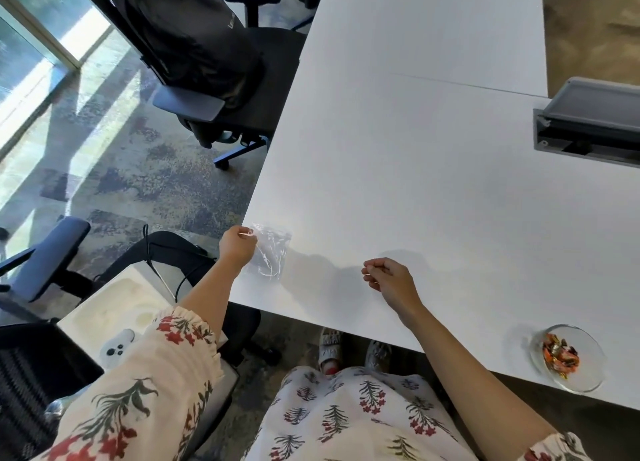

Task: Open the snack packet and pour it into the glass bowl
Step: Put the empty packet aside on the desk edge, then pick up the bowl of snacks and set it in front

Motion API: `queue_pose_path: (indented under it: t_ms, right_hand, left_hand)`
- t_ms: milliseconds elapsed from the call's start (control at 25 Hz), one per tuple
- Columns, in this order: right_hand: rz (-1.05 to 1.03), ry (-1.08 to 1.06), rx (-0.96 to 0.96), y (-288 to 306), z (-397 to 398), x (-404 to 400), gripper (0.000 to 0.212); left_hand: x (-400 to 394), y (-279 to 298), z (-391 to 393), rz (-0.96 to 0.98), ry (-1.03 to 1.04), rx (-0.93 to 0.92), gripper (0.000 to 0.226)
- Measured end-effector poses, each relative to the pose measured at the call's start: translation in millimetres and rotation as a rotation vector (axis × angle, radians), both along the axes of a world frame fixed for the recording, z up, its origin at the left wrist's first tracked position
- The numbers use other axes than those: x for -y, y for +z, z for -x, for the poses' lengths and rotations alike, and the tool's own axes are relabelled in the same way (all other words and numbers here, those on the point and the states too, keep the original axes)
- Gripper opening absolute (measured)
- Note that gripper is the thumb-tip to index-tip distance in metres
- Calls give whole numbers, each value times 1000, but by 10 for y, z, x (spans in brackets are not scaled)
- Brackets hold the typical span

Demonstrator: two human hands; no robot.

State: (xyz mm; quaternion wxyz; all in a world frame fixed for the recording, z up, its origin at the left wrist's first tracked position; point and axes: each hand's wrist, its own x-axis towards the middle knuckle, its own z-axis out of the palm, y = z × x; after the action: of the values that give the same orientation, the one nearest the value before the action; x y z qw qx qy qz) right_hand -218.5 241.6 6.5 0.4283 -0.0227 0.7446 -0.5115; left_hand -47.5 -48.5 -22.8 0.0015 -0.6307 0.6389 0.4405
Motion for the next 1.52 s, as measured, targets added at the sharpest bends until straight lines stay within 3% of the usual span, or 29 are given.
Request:
queue_pose_path:
  t_ms: [360, 720, 1000, 1280, 1520]
  right_hand:
    - [8, -51, -1, -21, 74, -81, 16]
    - [7, -257, -98, -13, 285, -531, 21]
    - [-24, -449, -223, -7, 512, -1129, 25]
    - [-113, -598, -406, 29, 706, -1824, 28]
    - [-153, -873, -441, 50, 855, -2427, 28]
  left_hand:
    - [-203, 44, 14, 158, -7, -23, 35]
    - [-883, 165, 665, 327, -265, -230, 32]
    - [-1662, 261, 1521, 265, -402, -388, 31]
    - [-2558, 346, 2165, 136, -666, -488, 32]
    - [-3256, 392, 2527, 21, -876, -527, 35]
